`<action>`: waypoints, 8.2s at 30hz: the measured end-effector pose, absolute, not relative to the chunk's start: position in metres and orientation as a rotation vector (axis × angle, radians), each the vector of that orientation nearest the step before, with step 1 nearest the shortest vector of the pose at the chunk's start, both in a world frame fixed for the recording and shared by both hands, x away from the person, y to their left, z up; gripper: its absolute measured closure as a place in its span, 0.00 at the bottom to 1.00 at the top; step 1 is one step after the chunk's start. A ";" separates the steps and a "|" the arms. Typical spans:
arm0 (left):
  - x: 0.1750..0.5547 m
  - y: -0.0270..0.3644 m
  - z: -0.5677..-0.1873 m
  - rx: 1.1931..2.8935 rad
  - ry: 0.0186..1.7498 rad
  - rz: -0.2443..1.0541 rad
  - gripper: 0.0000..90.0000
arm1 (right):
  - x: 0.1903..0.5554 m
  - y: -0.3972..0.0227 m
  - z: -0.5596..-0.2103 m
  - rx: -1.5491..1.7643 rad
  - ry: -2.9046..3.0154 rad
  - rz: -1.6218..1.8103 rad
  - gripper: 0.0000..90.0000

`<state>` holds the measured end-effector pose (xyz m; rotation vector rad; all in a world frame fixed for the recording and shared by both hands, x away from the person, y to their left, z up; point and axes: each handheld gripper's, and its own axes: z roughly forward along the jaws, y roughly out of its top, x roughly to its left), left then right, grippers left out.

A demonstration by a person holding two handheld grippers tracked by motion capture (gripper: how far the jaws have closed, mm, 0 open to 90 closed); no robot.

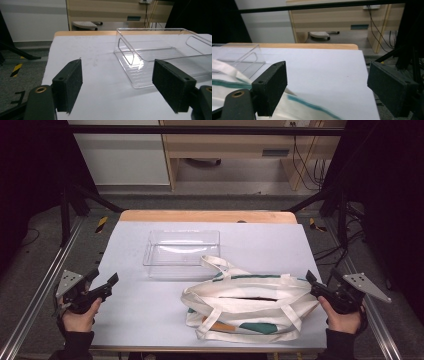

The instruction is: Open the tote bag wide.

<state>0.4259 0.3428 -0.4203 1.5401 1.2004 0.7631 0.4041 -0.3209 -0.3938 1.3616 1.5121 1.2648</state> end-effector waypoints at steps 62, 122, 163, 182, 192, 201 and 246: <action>0.431 0.135 -0.390 1.942 0.834 0.355 0.73 | 0.373 -0.146 -0.413 1.018 2.130 1.354 0.42; 0.456 0.126 -0.424 1.926 0.787 0.344 0.45 | 0.368 -0.205 -0.392 1.142 2.011 1.307 0.56; 0.460 0.107 -0.435 1.961 0.864 0.316 0.94 | 0.434 -0.254 -0.421 1.219 2.067 1.007 0.88; 0.472 0.098 -0.460 1.934 0.966 0.387 0.90 | 0.439 -0.248 -0.433 1.188 1.911 1.035 0.62; 0.470 0.100 -0.462 1.900 0.964 0.374 0.91 | 0.416 -0.245 -0.441 1.144 2.060 1.079 0.80; 0.472 0.097 -0.465 1.928 0.961 0.378 0.89 | 0.435 -0.244 -0.448 1.208 2.056 1.036 0.95; 0.457 0.085 -0.451 2.110 0.788 0.578 0.78 | 0.366 -0.240 -0.472 1.365 2.139 1.115 0.83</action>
